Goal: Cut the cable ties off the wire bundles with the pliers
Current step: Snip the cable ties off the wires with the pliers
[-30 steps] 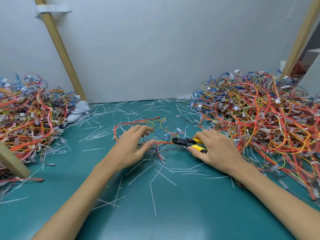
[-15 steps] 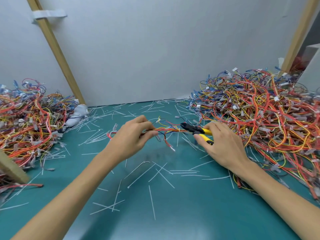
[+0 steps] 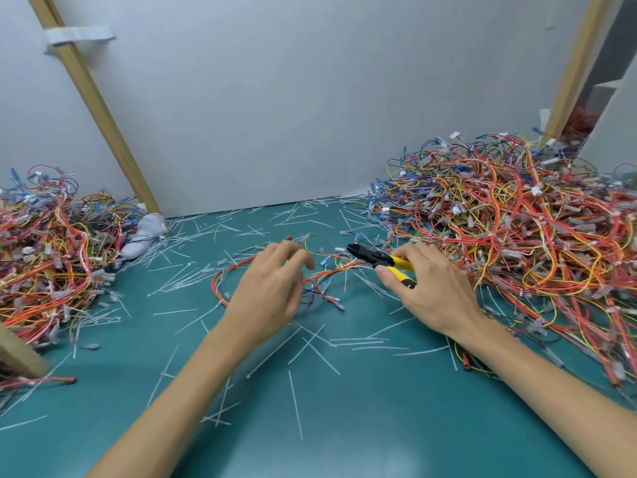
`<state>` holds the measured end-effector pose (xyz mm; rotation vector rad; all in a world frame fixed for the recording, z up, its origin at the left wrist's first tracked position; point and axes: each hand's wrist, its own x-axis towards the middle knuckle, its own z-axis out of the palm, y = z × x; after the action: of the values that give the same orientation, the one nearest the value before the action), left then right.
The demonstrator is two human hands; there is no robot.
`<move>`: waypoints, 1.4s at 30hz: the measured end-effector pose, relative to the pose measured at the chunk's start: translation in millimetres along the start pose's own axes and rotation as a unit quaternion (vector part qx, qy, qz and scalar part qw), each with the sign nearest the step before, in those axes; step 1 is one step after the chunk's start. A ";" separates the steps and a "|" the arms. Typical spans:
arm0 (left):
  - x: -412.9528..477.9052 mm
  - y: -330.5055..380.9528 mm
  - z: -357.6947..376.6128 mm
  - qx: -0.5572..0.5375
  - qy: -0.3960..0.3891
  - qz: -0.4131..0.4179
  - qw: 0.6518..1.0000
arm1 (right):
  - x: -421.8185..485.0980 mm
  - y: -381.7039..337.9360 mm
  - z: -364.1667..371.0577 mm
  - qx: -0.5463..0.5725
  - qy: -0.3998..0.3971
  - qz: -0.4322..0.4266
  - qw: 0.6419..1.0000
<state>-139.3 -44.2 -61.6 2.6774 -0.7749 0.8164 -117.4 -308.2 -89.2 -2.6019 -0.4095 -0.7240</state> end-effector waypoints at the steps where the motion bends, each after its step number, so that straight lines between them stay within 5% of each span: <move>1: 4.6 3.1 2.0 0.009 -0.055 0.014 0.998 | 0.0 -0.5 -0.5 -0.001 -0.002 -0.003 1.000; 5: 20.0 4.4 22.0 -0.008 -0.175 -0.087 0.981 | -0.2 -4.7 -2.9 0.016 -0.008 -0.013 1.000; 9: 16.6 4.2 34.6 -0.128 -0.061 -0.205 0.968 | -2.5 -14.3 -7.3 0.140 -0.009 -0.003 0.990; 12: 9.4 9.8 35.3 -0.341 -0.017 -0.255 0.905 | -4.4 -29.7 -3.6 0.246 -0.019 0.055 0.968; 15: 7.0 16.2 31.8 -0.474 -0.001 -0.244 0.846 | -2.9 -46.8 7.3 0.368 -0.045 0.168 0.913; 20: 5.2 29.5 30.7 -0.530 -0.036 -0.218 0.819 | 2.4 -52.5 18.6 0.568 -0.100 0.243 0.780; 23: 8.0 36.0 34.0 -0.541 -0.010 -0.231 0.809 | 1.7 -49.2 19.8 0.570 -0.113 0.219 0.784; 28: 8.7 42.3 39.0 -0.481 0.073 -0.279 0.828 | -4.0 -53.4 24.7 0.539 -0.097 0.197 0.813; 31: 7.8 42.0 37.2 -0.365 0.114 -0.271 0.883 | -7.6 -56.6 24.5 0.535 -0.073 0.206 0.816; 35: 6.2 31.0 34.1 -0.159 0.067 -0.275 0.946 | -9.0 -57.2 21.7 0.535 -0.061 0.219 0.814; 39: 3.6 16.3 32.4 0.077 0.075 -0.130 0.986 | -7.4 -56.0 20.0 0.528 -0.042 0.218 0.820; 42: -0.8 7.1 28.6 0.099 0.037 -0.054 0.993 | -5.5 -49.6 18.5 0.535 -0.025 0.225 0.814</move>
<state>-131.0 -60.3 -84.9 2.8131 -0.5508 1.0076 -132.9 -257.4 -91.6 -1.5256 -0.1186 -0.1419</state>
